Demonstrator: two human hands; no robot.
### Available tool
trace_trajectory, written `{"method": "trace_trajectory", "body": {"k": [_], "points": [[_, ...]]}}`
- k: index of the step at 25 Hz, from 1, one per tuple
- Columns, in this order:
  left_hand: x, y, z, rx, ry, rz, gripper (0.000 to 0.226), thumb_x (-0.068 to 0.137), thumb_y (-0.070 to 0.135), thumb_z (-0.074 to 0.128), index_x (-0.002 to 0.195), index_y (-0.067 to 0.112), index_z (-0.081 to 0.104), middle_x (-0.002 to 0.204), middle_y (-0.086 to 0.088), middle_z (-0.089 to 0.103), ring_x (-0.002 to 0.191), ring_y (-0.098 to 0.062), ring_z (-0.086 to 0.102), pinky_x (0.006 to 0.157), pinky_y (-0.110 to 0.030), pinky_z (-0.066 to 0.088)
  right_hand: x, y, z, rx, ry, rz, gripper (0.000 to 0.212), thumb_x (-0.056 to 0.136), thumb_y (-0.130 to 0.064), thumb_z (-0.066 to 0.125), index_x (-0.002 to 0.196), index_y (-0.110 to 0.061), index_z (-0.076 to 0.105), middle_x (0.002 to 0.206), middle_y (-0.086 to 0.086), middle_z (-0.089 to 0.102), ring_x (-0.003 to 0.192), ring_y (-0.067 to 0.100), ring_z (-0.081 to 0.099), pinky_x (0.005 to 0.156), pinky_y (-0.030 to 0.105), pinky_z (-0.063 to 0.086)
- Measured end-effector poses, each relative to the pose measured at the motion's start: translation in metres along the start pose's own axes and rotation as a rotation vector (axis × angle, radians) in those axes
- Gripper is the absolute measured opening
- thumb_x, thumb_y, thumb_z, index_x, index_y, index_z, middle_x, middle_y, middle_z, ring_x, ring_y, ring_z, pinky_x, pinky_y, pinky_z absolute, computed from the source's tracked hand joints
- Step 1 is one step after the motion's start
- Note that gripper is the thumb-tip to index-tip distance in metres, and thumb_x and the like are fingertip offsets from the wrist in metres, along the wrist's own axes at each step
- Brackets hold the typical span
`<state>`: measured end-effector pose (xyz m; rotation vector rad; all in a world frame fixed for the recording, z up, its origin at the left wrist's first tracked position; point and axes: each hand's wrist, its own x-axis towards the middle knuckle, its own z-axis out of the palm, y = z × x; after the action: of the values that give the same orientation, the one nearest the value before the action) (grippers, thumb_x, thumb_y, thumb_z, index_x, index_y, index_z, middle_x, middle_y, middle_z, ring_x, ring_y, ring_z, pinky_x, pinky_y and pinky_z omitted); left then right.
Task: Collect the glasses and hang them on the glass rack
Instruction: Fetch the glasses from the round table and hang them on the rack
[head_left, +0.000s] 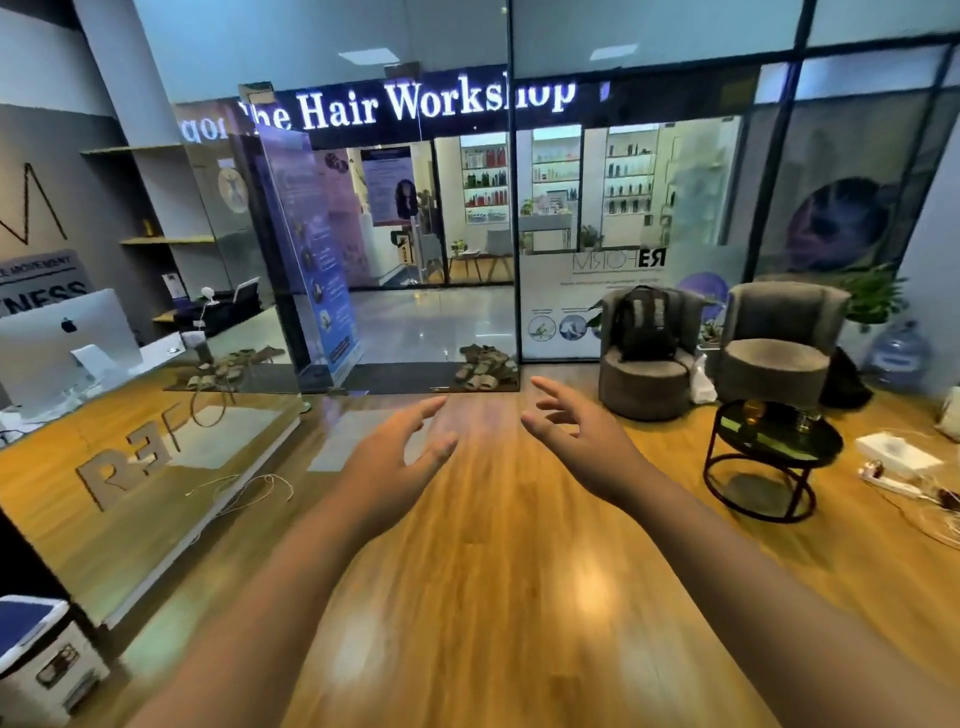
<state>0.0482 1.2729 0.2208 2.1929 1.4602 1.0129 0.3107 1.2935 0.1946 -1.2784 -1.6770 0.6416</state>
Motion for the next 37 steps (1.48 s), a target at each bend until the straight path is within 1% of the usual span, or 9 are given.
{"method": "trace_trajectory", "body": {"k": [4,7,11,14,16,23,29,34,37], "points": [[0.095,-0.002,0.047,-0.018,-0.036,0.021,0.057,0.101,0.049,0.056,0.155,0.034,0.043,0.154,0.012,0.050,0.137,-0.009,0.048,0.111,-0.038,0.043,0.073,0.045,-0.031,-0.022,0.027,0.026,0.064,0.098,-0.057,0.063,0.157,-0.039,0.043,0.137,-0.010,0.059,0.125,0.011,0.058,0.087,0.025,0.048],[0.165,-0.004,0.077,-0.025,-0.020,0.017,0.058,0.101,0.052,0.055,0.155,0.037,0.041,0.155,0.013,0.048,0.139,-0.009,0.047,0.111,-0.039,0.043,0.134,0.074,-0.062,-0.067,0.025,0.013,0.065,0.099,-0.058,0.062,0.158,-0.040,0.041,0.141,-0.008,0.059,0.126,0.011,0.057,0.088,0.025,0.048],[0.244,-0.008,0.112,-0.066,-0.032,0.038,0.058,0.100,0.054,0.055,0.154,0.037,0.043,0.154,0.015,0.048,0.138,-0.007,0.047,0.113,-0.038,0.042,0.203,0.108,-0.097,-0.107,0.041,0.013,0.064,0.098,-0.060,0.061,0.157,-0.043,0.040,0.143,-0.007,0.058,0.128,0.012,0.056,0.098,0.034,0.050],[0.298,-0.021,0.136,-0.067,-0.031,0.047,0.059,0.100,0.054,0.055,0.155,0.035,0.043,0.156,0.012,0.048,0.141,-0.009,0.046,0.115,-0.041,0.041,0.244,0.136,-0.109,-0.156,0.046,0.017,0.067,0.098,-0.062,0.060,0.158,-0.042,0.038,0.148,-0.004,0.056,0.134,0.015,0.053,0.104,0.037,0.048],[0.338,-0.034,0.152,-0.058,-0.048,0.062,0.060,0.100,0.055,0.054,0.155,0.034,0.043,0.156,0.012,0.047,0.142,-0.010,0.044,0.116,-0.041,0.041,0.275,0.158,-0.115,-0.203,0.052,0.025,0.069,0.097,-0.063,0.058,0.159,-0.042,0.037,0.151,-0.003,0.054,0.137,0.016,0.051,0.104,0.035,0.045],[0.498,-0.084,0.203,-0.089,-0.134,0.153,0.061,0.099,0.060,0.053,0.155,0.038,0.042,0.157,0.014,0.045,0.142,-0.008,0.043,0.115,-0.036,0.038,0.399,0.222,-0.130,-0.289,0.127,0.076,0.068,0.098,-0.063,0.058,0.159,-0.041,0.038,0.158,-0.005,0.050,0.144,0.014,0.045,0.109,0.031,0.037],[0.646,-0.111,0.230,-0.129,-0.186,0.261,0.058,0.100,0.056,0.054,0.154,0.037,0.044,0.156,0.012,0.047,0.139,-0.006,0.044,0.110,-0.028,0.035,0.515,0.262,-0.143,-0.344,0.238,0.131,0.069,0.096,-0.067,0.057,0.158,-0.044,0.037,0.157,-0.004,0.051,0.142,0.016,0.047,0.109,0.035,0.039],[0.732,-0.124,0.279,-0.145,-0.269,0.312,0.059,0.101,0.052,0.056,0.156,0.032,0.043,0.157,0.012,0.046,0.144,-0.009,0.042,0.118,-0.038,0.036,0.580,0.320,-0.157,-0.398,0.252,0.188,0.073,0.094,-0.072,0.052,0.159,-0.043,0.036,0.159,-0.004,0.049,0.144,0.016,0.045,0.108,0.032,0.037],[0.780,-0.131,0.315,-0.145,-0.279,0.327,0.058,0.101,0.053,0.055,0.155,0.033,0.044,0.157,0.012,0.046,0.143,-0.008,0.042,0.116,-0.034,0.035,0.614,0.360,-0.180,-0.407,0.283,0.212,0.070,0.097,-0.069,0.053,0.160,-0.042,0.036,0.159,-0.004,0.049,0.145,0.018,0.043,0.113,0.038,0.039]]}}
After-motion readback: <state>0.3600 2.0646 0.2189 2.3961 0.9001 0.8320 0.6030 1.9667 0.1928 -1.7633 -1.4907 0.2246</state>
